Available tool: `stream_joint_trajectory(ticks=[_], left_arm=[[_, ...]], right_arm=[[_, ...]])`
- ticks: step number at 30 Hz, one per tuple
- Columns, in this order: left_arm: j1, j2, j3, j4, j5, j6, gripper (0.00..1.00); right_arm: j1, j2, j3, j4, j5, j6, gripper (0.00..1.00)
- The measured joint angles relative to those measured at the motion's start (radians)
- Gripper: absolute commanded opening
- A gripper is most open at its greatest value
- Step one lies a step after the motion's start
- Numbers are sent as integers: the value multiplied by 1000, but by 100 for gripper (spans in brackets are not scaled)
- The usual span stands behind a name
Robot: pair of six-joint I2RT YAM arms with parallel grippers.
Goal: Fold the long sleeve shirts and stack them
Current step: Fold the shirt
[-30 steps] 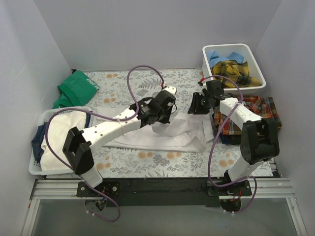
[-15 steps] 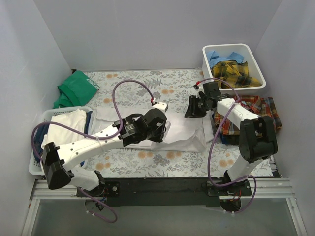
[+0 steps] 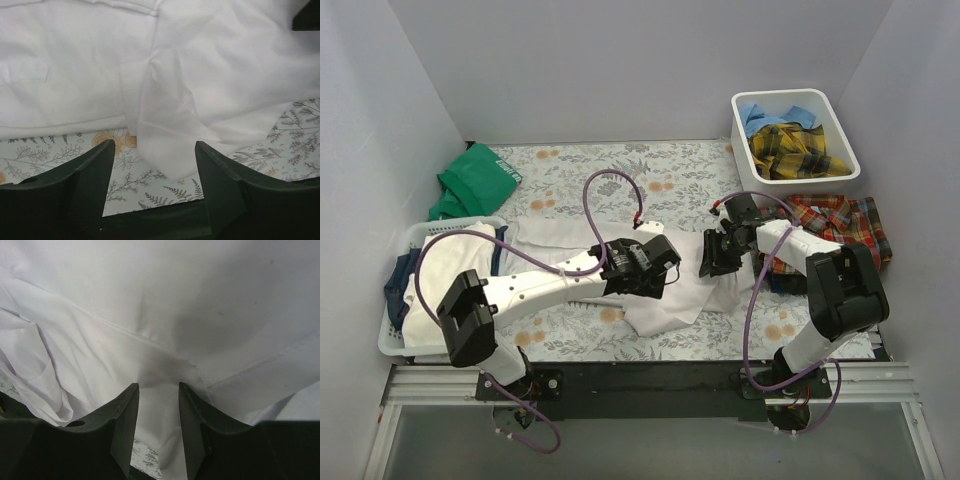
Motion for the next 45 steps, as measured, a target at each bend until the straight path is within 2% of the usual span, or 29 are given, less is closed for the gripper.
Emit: stream_joint_trajectory(ticks=[4,8,10,14,17,21,23,27,30,34,37,38,39,41,45], left_arm=[[1,36,10,-82,-46,-60,76],[10,56,2,-82,-47,-80,76],[29,58,-5,-50,-35,-79,74],[106,91,-8,33,8,-75,63],[159,125,-32,88,49,-67,59],[170,137,-69,117,112,-51,55],[169,134,-101,135,146,-44,55],[175,134,-155,150,210,-39,63],[180,143,-157,158,237,-34,63],[185,181,-142,169,259,-25,49],[185,189,-142,169,271,-18,31],[185,188,-140,169,275,-15,22],[185,188,-140,169,278,-11,18],[185,188,-140,165,281,-6,13],[185,188,-114,132,273,-2,10]], right_arm=[[0,-7,0,-3,20,10,45],[0,-7,0,-3,26,14,45],[0,-8,0,-3,26,14,45],[0,-8,0,-3,26,14,45],[0,-12,0,-3,27,14,45],[0,-13,0,-3,29,14,45],[0,-13,0,-3,30,13,45],[0,-13,1,-3,29,13,45],[0,-13,1,-3,30,11,45],[0,-13,1,-3,29,9,45],[0,-13,1,-3,30,7,45],[0,-13,1,-3,30,6,45],[0,-13,1,-3,30,6,45],[0,-13,1,-3,30,6,45],[0,-13,1,-3,30,5,45]])
